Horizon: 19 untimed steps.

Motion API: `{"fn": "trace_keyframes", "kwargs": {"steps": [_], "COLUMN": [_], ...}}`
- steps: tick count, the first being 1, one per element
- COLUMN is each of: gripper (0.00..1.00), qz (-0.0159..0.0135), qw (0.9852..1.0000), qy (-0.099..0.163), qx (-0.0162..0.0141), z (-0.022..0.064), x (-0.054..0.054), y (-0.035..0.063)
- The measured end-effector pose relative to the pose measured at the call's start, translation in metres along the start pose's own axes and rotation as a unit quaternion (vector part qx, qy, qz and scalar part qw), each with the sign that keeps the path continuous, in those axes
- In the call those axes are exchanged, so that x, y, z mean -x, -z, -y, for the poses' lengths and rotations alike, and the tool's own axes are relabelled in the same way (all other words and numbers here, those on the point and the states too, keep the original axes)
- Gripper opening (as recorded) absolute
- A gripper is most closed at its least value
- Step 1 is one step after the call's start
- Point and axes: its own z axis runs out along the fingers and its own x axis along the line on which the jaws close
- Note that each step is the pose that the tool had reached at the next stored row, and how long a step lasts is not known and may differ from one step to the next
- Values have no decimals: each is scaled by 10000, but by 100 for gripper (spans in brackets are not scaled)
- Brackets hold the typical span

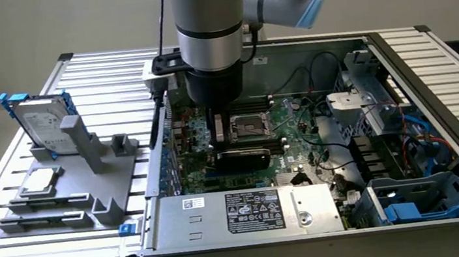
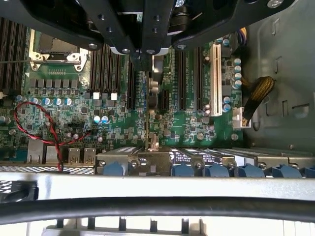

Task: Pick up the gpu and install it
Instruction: 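Insert the gpu into the slot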

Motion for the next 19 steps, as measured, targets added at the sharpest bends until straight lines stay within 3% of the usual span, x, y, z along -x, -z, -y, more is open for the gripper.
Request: {"fn": "trace_keyframes", "kwargs": {"steps": [19], "gripper": [11], "qz": [11], "qw": [10000], "qy": [0], "qx": [39], "z": [0], "x": [-1], "y": [-49]}}
